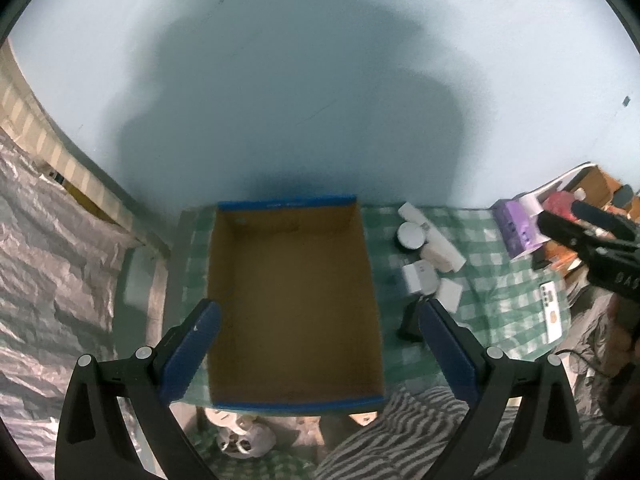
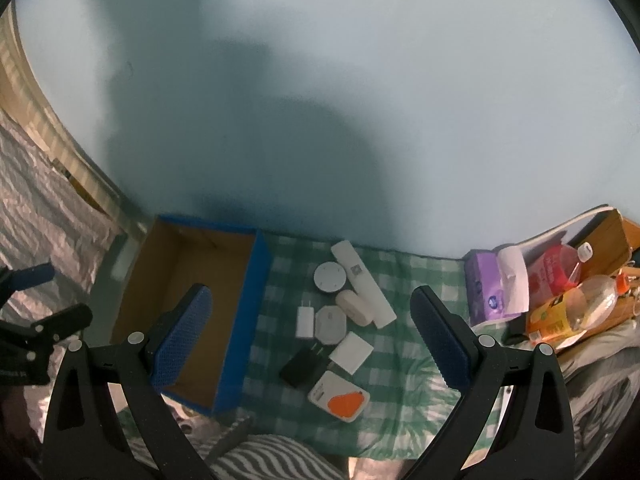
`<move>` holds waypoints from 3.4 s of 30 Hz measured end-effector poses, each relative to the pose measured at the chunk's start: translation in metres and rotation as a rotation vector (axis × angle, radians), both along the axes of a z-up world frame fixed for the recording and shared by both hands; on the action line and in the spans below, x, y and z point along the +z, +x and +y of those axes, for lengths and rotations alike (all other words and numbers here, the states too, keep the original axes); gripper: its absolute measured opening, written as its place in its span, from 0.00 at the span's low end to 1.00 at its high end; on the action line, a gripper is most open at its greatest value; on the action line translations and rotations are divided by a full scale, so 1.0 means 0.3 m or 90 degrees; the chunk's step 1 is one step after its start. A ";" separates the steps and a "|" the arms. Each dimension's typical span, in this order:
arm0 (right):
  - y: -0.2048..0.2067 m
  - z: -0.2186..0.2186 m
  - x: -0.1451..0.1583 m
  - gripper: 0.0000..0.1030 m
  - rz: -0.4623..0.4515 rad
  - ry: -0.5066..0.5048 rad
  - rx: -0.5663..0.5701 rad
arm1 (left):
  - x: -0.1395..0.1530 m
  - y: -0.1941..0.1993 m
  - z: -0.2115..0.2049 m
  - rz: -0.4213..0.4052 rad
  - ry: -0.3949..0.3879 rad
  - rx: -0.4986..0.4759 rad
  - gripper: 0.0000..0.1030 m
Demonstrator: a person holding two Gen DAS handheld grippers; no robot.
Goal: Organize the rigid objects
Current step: 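Grasp the cardboard box wall with the left gripper while the right tool approaches the items, then lower the right gripper onto the white-and-orange power bank and close it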
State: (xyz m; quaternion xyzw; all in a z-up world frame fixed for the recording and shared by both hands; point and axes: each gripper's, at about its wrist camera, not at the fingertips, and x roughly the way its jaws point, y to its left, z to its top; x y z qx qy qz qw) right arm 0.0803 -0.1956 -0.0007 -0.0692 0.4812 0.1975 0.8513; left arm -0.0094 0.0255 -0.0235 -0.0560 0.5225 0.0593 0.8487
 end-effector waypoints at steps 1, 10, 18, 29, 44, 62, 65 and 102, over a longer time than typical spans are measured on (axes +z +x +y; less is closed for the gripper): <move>0.004 -0.001 -0.007 0.97 0.003 -0.001 0.002 | -0.010 -0.002 0.008 0.005 0.005 0.002 0.97; 0.062 -0.012 -0.104 0.97 0.065 -0.006 0.034 | -0.121 -0.009 0.100 0.056 0.023 0.026 0.97; 0.090 -0.011 -0.239 0.97 0.124 -0.005 0.074 | -0.244 -0.030 0.217 0.110 0.028 0.066 0.97; 0.093 -0.003 -0.470 0.97 0.194 -0.047 0.104 | -0.466 -0.077 0.348 0.198 0.020 0.112 0.97; 0.059 -0.051 -0.657 0.97 0.261 -0.074 0.065 | -0.727 -0.091 0.420 0.302 -0.023 0.119 0.57; 0.036 -0.057 -0.704 0.89 0.278 -0.088 0.083 | -0.777 -0.067 0.476 0.334 -0.007 0.088 0.22; 0.039 -0.066 -0.721 0.89 0.282 -0.097 0.088 | -0.782 -0.066 0.482 0.332 -0.001 0.083 0.21; -0.053 0.078 -1.124 0.73 0.319 -0.306 0.355 | -0.728 -0.071 0.455 0.300 -0.009 0.036 0.07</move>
